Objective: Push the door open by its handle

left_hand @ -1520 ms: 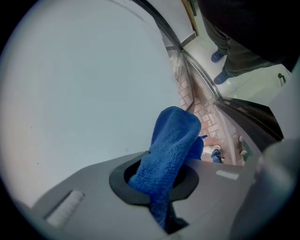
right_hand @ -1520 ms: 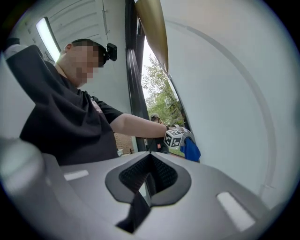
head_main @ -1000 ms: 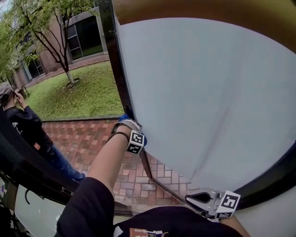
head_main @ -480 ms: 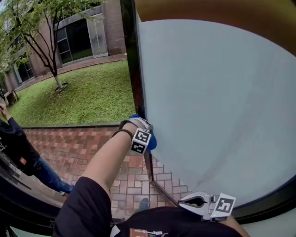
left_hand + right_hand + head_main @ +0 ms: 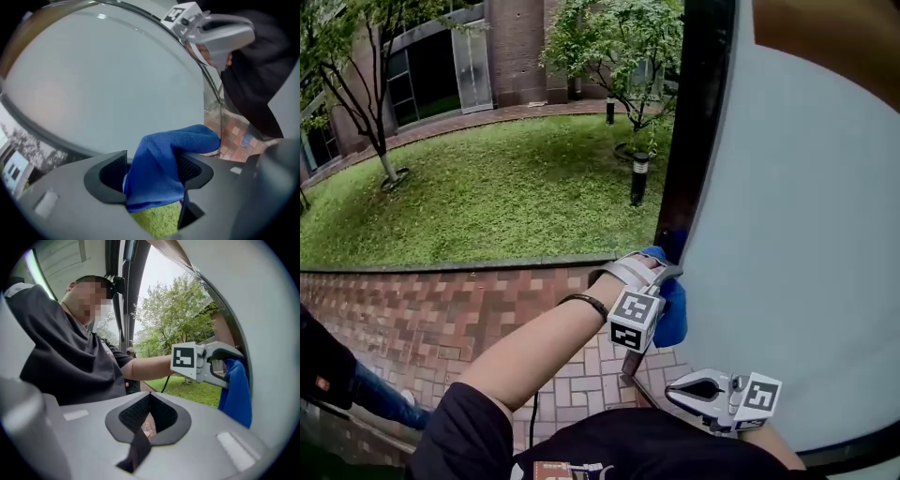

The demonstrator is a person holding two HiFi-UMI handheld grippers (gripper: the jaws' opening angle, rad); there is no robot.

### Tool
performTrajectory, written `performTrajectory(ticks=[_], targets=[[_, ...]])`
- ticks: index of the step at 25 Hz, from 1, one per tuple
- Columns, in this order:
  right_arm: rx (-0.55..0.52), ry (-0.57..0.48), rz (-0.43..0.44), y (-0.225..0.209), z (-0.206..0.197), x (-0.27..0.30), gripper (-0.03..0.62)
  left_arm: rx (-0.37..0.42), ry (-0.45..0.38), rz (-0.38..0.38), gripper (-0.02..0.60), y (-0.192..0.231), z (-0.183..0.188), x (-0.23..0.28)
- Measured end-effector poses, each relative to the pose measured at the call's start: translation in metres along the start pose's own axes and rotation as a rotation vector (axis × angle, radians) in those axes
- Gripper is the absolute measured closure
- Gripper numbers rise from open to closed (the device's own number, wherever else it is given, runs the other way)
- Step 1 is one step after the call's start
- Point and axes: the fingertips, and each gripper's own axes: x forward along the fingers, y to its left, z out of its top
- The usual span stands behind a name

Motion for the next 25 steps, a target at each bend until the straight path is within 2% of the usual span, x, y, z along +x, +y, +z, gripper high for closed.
performTrajectory(ticks=[3,7,10,13,15,17,19,22,25], targets=[[0.035,0.013,-0.01,-0.038,0.002,0.013,0.594,-0.147,-0.086,0.077,0.253,0.024,-0.019,-0.012],[0.035,0.034,-0.026,-0.077,-0.001,0.022,0.594,-0.349,-0.159,0.129,0.253,0.028,-0.053,-0.026],[0.026,0.035,-0.019,-0.106,0.002,0.03,0.594,-0.566,-0.23,0.144,0.255,0.026,-0.084,-0.033],[0.022,0.038,-0.007,-0.137,-0.004,0.03,0.594,-0.838,-0.313,0.162,0.263,0.016,-0.116,-0.041],[0.052,0.031,-0.001,-0.164,-0.012,0.028,0.594,-1.045,-0.363,0.2,0.34,0.005,-0.141,-0.047],[0.096,0.045,-0.012,-0.192,-0.026,0.02,0.594,-1.256,-0.377,0.252,0.427,-0.011,-0.161,-0.052],[0.134,0.056,-0.021,-0.218,-0.04,0.012,0.594,-1.424,-0.378,0.307,0.486,-0.03,-0.172,-0.058],[0.174,0.059,-0.019,-0.252,-0.057,0.012,0.594,-1.562,-0.36,0.38,0.577,-0.054,-0.19,-0.059],[0.167,0.099,-0.007,-0.273,-0.072,0.031,0.594,-1.607,-0.372,0.388,0.581,-0.062,-0.211,-0.06]])
